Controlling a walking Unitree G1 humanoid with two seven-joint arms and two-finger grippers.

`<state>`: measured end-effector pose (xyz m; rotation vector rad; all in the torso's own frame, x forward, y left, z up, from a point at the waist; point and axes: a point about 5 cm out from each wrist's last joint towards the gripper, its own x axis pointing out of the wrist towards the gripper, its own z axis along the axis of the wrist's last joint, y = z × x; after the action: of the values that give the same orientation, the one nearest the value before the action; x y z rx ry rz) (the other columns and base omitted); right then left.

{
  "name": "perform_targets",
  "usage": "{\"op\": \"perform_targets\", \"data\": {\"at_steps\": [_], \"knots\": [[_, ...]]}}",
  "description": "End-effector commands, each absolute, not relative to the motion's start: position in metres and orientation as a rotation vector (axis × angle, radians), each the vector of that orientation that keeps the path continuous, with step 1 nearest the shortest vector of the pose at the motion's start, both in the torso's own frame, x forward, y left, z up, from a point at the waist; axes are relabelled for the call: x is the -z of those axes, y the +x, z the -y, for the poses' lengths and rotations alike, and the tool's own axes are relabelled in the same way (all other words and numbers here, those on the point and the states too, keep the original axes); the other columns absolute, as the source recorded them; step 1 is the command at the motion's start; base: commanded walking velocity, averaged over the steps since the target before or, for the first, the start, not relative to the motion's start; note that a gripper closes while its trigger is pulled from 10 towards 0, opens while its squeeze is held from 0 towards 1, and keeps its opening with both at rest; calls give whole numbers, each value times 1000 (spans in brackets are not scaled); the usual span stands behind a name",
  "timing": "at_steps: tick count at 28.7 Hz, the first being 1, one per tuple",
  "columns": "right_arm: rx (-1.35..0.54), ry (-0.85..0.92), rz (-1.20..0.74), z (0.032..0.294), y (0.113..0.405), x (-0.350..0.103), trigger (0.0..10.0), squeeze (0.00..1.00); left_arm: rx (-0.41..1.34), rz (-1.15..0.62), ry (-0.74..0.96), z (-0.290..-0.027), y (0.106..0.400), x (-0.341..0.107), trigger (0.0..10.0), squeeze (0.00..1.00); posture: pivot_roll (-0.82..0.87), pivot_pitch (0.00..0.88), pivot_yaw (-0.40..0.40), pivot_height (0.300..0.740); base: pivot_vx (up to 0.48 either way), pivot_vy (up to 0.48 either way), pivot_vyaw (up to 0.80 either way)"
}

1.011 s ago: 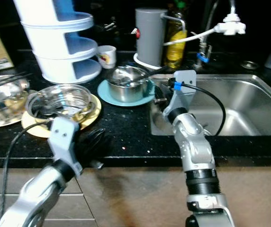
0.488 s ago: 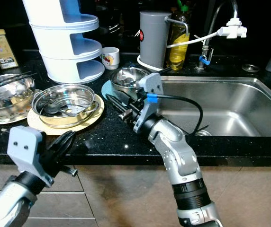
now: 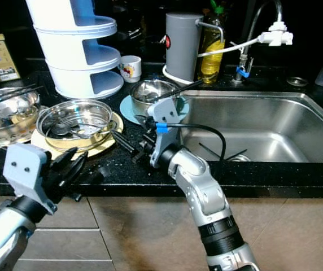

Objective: Kitchen organization

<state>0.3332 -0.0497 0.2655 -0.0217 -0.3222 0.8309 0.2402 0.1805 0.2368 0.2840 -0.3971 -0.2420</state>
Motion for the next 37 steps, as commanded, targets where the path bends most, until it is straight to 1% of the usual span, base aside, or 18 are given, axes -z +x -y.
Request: {"op": "perform_targets", "data": {"at_steps": [1, 2, 3, 4, 5, 6, 10, 12, 14, 18, 24, 34, 35, 36, 37], "knots": [[-809, -19, 334, 52, 335, -266, 10000, 0, 259, 422, 356, -178, 239, -238, 10000, 1000, 77, 157, -46, 740, 0, 0, 0], [-806, -18, 334, 52, 335, -266, 10000, 0, 259, 431, 375, -178, 238, -239, 10000, 1000, 77, 157, -46, 740, 0, 0, 0], [-805, -17, 334, 53, 335, -266, 10000, 0, 256, 449, 402, -178, 237, -241, 10000, 906, 75, 157, -46, 740, 0, 0, 0], [-803, -16, 335, 53, 335, -266, 10000, 0, 255, 462, 421, -178, 236, -243, 10000, 906, 75, 157, -46, 740, 0, 0, 0], [-802, -14, 334, 53, 335, -266, 10000, 0, 253, 474, 437, -178, 235, -244, 10000, 231, 75, 158, -48, 740, 0, 0, 0], [-801, -12, 333, 53, 335, -266, 10000, 0, 249, 483, 459, -178, 235, -245, 10000, 0, 75, 158, -48, 740, 0, 0, 0], [-800, -9, 332, 54, 335, -266, 10000, 0, 216, 502, 485, -181, 236, -247, 10000, 0, 77, 158, -51, 740, 0, 0, 0], [-800, -8, 330, 53, 336, -266, 10000, 0, 200, 483, 565, -184, 242, -243, 10000, 0, 79, 157, -57, 740, 0, 0, 0], [-801, -7, 329, 53, 336, -266, 10000, 0, 203, 478, 588, -183, 245, -241, 10000, 0, 79, 157, -57, 740, 0, 0, 0], [-812, -11, 320, 51, 335, -264, 10000, 0, 217, 478, 599, -183, 252, -239, 10000, 0, 75, 153, -55, 740, 0, 0, 0], [-865, -82, 283, 50, 328, -253, 10000, 0, 225, 496, 605, -183, 261, -240, 10000, 0, 65, 148, -49, 740, 0, 0, 0], [-849, -117, 261, 56, 327, -244, 10000, 0, 233, 519, 608, -183, 271, -240, 10000, 0, 57, 138, -37, 740, 0, 0, 0], [-846, -121, 260, 56, 327, -244, 10000, 0, 234, 520, 608, -184, 272, -240, 9333, 0, 57, 138, -37, 740, 0, 0, 0], [-846, -121, 260, 56, 327, -244, 10000, 0, 234, 520, 608, -184, 272, -240, 9333, 0, 57, 138, -37, 740, 0, 0, 0], [-844, -125, 260, 57, 327, -244, 10000, 0, 236, 523, 608, -184, 273, -241, 6078, 0, 57, 138, -37, 740, 0, 0, 0]]}}
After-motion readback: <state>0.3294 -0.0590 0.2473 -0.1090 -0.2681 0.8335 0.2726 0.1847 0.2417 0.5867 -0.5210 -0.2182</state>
